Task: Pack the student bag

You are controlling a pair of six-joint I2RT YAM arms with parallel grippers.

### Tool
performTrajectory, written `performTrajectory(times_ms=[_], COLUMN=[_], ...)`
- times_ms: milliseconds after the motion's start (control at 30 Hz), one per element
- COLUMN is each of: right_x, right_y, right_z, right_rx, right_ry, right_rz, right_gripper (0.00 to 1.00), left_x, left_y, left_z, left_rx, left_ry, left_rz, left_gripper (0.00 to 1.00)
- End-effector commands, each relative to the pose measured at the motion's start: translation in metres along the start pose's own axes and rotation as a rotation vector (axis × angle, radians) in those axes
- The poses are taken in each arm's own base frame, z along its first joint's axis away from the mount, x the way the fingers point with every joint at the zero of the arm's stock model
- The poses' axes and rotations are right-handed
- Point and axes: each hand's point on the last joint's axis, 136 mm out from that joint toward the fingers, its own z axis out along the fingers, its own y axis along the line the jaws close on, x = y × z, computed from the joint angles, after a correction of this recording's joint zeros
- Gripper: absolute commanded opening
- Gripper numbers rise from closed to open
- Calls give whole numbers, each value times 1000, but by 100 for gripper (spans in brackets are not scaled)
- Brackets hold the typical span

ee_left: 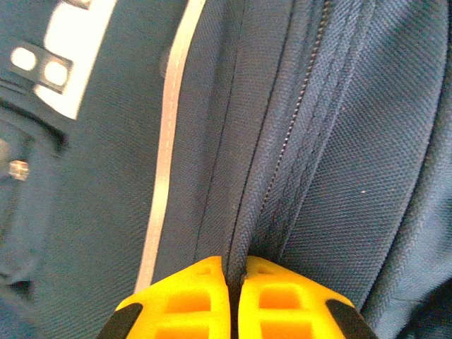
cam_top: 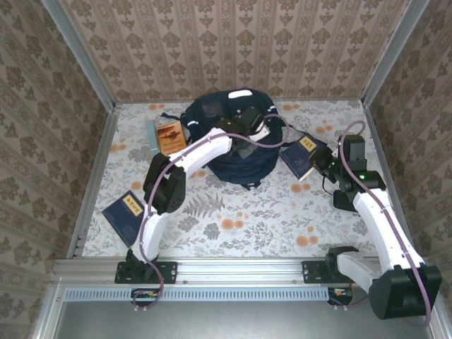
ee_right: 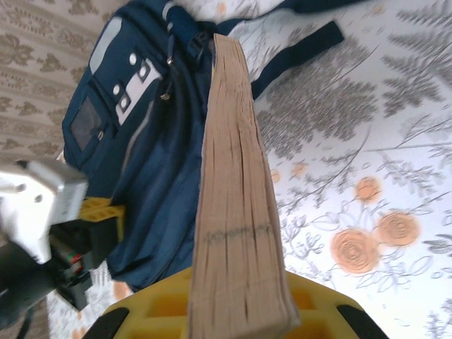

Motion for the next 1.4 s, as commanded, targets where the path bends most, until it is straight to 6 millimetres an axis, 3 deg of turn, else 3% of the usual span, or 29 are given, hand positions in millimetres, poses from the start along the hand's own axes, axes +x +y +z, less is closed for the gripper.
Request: performTrajectory(times_ms=[0,133,433,667,900,1233,1367], right_x=[-21,-7,13,22,32,34,28], right_y=[-1,4,50,83,108,121,134], right_z=[-26,-26,-7,24,71,124,138], right_rx=[43,-8,-337,-486,-473,-481,-535], right_ry=[-111,-57,39,101,91,34,32], right_rz=[-58,-63,51,186,253,321,362], right_gripper=[12,12,13,13,11,11,11], left_x=[-60,-78,-99,-106,-107,-113,-112], left_y=[48,56,62,53,51,42,35], left_z=[-63,-87,-128,-161,-193,-211,-207], left_rx=[-193,-232,-238,-192,-132,-43,-10], left_ry=[-244,-326,-443,-532,-615,-672,-663], left_rz=[-70,-107,-171,-201,-259,-276,-277], left_gripper=[0,0,0,0,0,0,0])
